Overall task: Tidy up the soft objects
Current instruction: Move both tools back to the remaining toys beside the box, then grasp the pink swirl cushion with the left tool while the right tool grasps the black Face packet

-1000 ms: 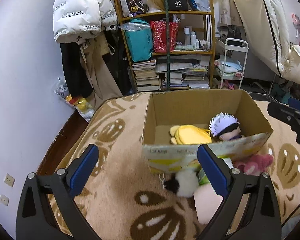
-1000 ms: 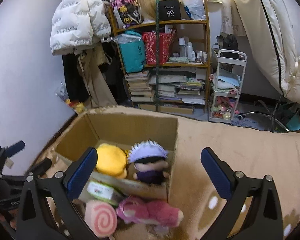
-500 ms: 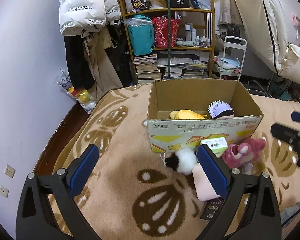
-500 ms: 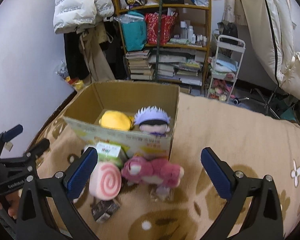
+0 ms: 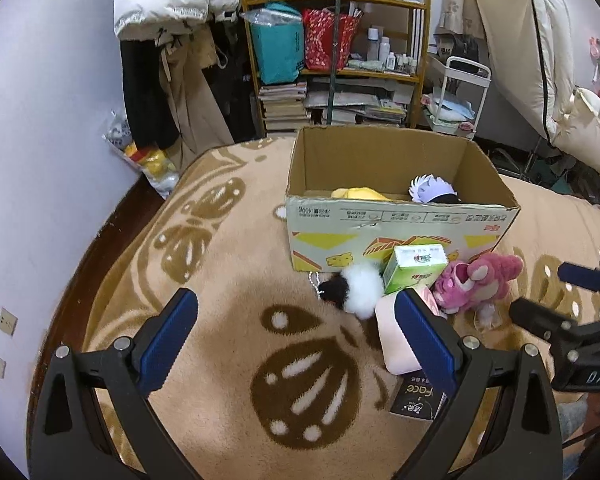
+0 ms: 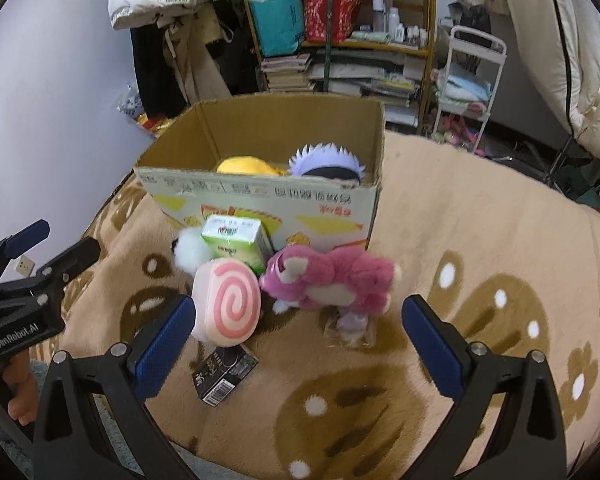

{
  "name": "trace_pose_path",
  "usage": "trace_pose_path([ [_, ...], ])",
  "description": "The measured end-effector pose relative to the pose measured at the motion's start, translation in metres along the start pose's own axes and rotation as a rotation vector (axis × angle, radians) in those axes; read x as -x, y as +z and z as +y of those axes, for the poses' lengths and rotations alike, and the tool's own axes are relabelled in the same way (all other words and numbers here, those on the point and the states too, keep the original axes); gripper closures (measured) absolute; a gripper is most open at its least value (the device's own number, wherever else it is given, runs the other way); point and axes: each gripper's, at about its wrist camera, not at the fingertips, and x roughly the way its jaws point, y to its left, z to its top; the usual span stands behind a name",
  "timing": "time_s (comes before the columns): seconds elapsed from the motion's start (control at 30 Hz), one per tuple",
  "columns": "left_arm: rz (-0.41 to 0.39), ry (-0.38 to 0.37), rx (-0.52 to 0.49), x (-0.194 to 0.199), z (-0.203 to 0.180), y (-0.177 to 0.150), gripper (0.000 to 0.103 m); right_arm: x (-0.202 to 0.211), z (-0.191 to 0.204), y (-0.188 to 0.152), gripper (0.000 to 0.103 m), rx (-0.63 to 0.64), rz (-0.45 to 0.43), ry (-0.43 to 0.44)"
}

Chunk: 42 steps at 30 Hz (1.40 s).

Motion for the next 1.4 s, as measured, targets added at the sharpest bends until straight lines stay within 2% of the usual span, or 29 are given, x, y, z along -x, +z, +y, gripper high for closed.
trace_pose_path([
  [0.4,0.069,-0.018,-0.01,-0.023,-0.005,-0.001,0.005,-0.042,0.01,-0.013,0.0,-0.002,0.149,0.029],
  [0.47,0.086,-0.03,-0.012,-0.028,-0.007,-0.002,0.005,-0.048,0.013,-0.015,0.006,0.008,0.173,0.029],
  [0.6,0.132,-0.074,0.003,-0.041,-0.01,-0.003,0.005,-0.062,0.016,-0.022,0.008,0.012,0.227,0.052],
  [0.67,0.149,-0.092,0.012,-0.046,-0.01,-0.004,0.005,-0.066,0.016,-0.024,0.013,0.009,0.25,0.067],
  [0.73,0.169,-0.12,0.021,-0.052,-0.012,-0.004,0.005,-0.072,0.017,-0.027,0.014,-0.004,0.276,0.095],
  [0.83,0.188,-0.148,0.014,-0.058,-0.019,-0.005,0.005,-0.079,0.022,-0.032,0.024,-0.012,0.312,0.137],
  [0.93,0.209,-0.166,-0.008,-0.064,-0.029,-0.007,0.005,-0.089,0.028,-0.037,0.027,-0.022,0.348,0.169],
  [1.0,0.223,-0.176,-0.023,-0.068,-0.036,-0.01,0.005,-0.095,0.031,-0.039,0.036,-0.031,0.366,0.189],
  [1.07,0.235,-0.184,-0.038,-0.072,-0.042,-0.012,0.005,-0.101,0.032,-0.04,0.056,-0.046,0.377,0.204],
  [1.13,0.245,-0.185,-0.046,-0.077,-0.047,-0.014,0.005,-0.105,0.033,-0.041,0.07,-0.065,0.385,0.216],
  [1.4,0.31,-0.194,-0.044,-0.098,-0.062,-0.021,0.005,-0.099,0.031,-0.033,0.075,-0.05,0.36,0.206],
])
